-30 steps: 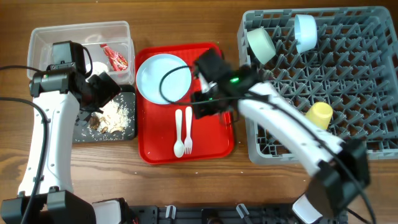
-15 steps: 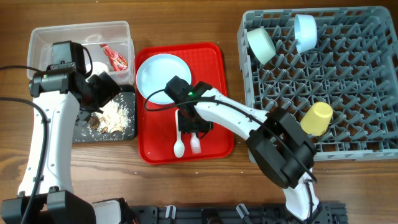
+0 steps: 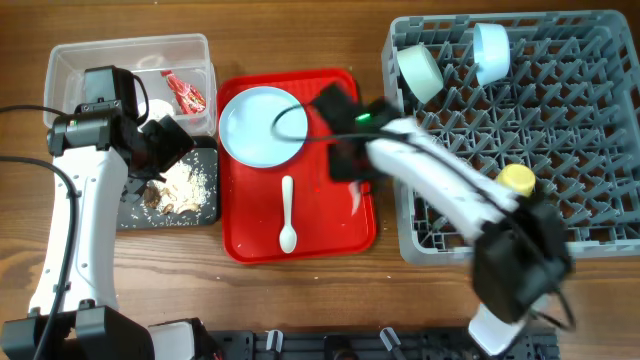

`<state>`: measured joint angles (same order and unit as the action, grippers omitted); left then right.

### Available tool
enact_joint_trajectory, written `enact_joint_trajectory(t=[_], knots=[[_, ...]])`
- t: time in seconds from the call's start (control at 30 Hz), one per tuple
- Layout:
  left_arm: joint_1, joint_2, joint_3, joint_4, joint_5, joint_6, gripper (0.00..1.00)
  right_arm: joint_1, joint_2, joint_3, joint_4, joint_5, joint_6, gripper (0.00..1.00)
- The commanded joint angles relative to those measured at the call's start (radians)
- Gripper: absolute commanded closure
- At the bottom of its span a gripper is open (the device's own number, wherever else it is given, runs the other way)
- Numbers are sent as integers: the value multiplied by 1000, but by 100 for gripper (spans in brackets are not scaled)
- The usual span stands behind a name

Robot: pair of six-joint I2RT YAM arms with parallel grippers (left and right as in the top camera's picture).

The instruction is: Sort waste into correct bins and load items into the dishwasher rack

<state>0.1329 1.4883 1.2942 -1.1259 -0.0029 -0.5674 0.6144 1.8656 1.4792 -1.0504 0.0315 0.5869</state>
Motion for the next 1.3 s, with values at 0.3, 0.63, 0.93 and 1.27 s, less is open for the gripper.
enact_joint_trajectory(t=[0.3,0.63,0.93,1.27], knots=[[2,-9,0,7,-14,-13,3,-273,-147,-61,-104,152,-220,74],[2,-9,0,11,-14,-13,3,-50,-145,-13,197,-126,-256,62],[2,-9,0,10,-39,-13,3,226,138,-13,275,-105,-6,53],[164,-9,0,0,-70,10,0,294,281,-13,255,-122,72,81]])
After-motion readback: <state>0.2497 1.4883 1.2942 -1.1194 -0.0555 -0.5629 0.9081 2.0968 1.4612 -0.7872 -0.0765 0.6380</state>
